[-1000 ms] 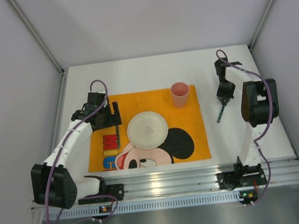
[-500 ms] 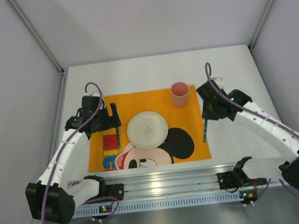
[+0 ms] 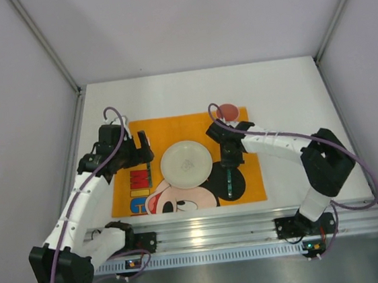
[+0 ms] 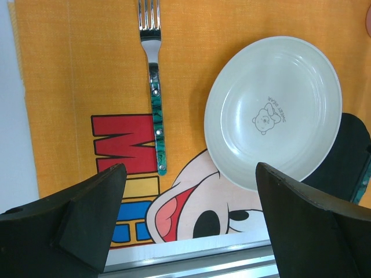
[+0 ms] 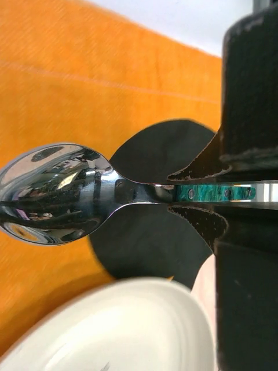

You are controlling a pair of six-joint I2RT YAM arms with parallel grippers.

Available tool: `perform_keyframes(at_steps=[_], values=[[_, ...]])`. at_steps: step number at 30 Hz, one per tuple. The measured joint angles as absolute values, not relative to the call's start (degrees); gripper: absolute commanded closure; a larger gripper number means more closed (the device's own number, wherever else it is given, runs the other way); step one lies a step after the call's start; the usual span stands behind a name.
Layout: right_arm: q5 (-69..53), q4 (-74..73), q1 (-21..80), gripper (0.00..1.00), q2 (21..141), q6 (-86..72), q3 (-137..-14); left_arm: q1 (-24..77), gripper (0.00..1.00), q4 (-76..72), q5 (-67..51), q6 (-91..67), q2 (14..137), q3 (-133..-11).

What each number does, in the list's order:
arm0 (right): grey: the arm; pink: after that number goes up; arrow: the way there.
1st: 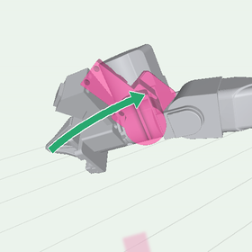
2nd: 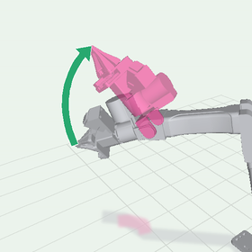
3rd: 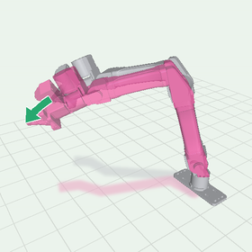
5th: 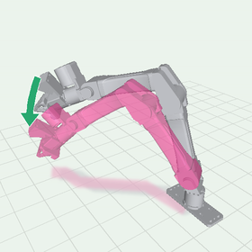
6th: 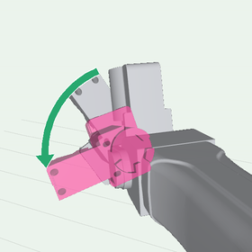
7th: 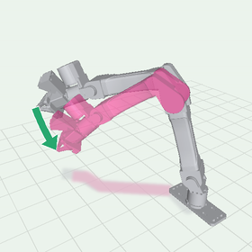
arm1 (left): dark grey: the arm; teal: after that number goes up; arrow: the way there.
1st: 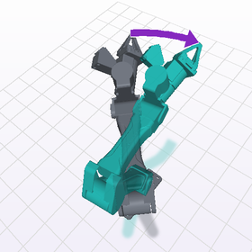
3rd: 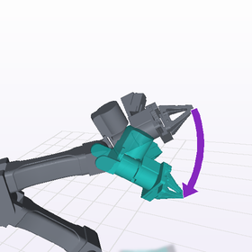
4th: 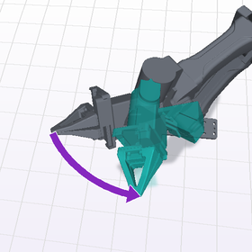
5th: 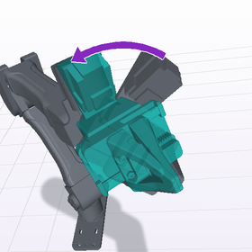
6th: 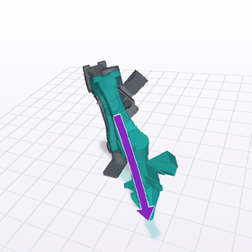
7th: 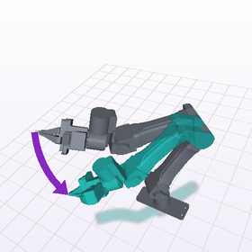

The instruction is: Set the dinner table for one person

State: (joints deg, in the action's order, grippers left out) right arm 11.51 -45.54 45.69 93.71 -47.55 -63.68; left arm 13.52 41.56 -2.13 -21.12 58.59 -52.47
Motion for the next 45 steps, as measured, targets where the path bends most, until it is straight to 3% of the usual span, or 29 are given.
perform_keyframes(at_steps=[9, 16, 22, 38, 42, 43, 45], values=[[11.18, -42.85, 45.71, 1.0, 104.38, -46.02, -72.34, 14.15, 0.02, 41.58, -2.11, -21.21, 57.84, -52.05], [12.29, -44.16, 45.71, 0.74, 108.22, -45.06, -76.42, 14.35, 0.02, 41.58, -2.11, -21.34, 57.6, -51.96], [13.3, -45.41, 45.71, 0.6, 108.33, -44.73, -77.62, 14.46, 0.01, 41.58, -2.11, -21.37, 57.6, -51.92], [16.14, -49.95, 53.08, 0.45, 96.44, -47.81, -76.09, 14.68, 0.01, 41.58, -1.65, -21.37, 57.6, -51.86], [16.53, -50.39, 54.96, 0.31, 92.09, -47.16, -77.06, 14.68, 0.01, 41.6, -1.45, -21.37, 57.52, -51.86], [16.51, -50.35, 55.16, 0.23, 90.52, -46.44, -77.1, 14.68, 0.01, 41.65, -1.45, -21.39, 57.43, -51.86], [16.49, -50.3, 55.42, 0.2, 86.46, -44.25, -77.56, 14.68, 0.01, 41.67, -1.43, -21.47, 56.95, -51.86]])
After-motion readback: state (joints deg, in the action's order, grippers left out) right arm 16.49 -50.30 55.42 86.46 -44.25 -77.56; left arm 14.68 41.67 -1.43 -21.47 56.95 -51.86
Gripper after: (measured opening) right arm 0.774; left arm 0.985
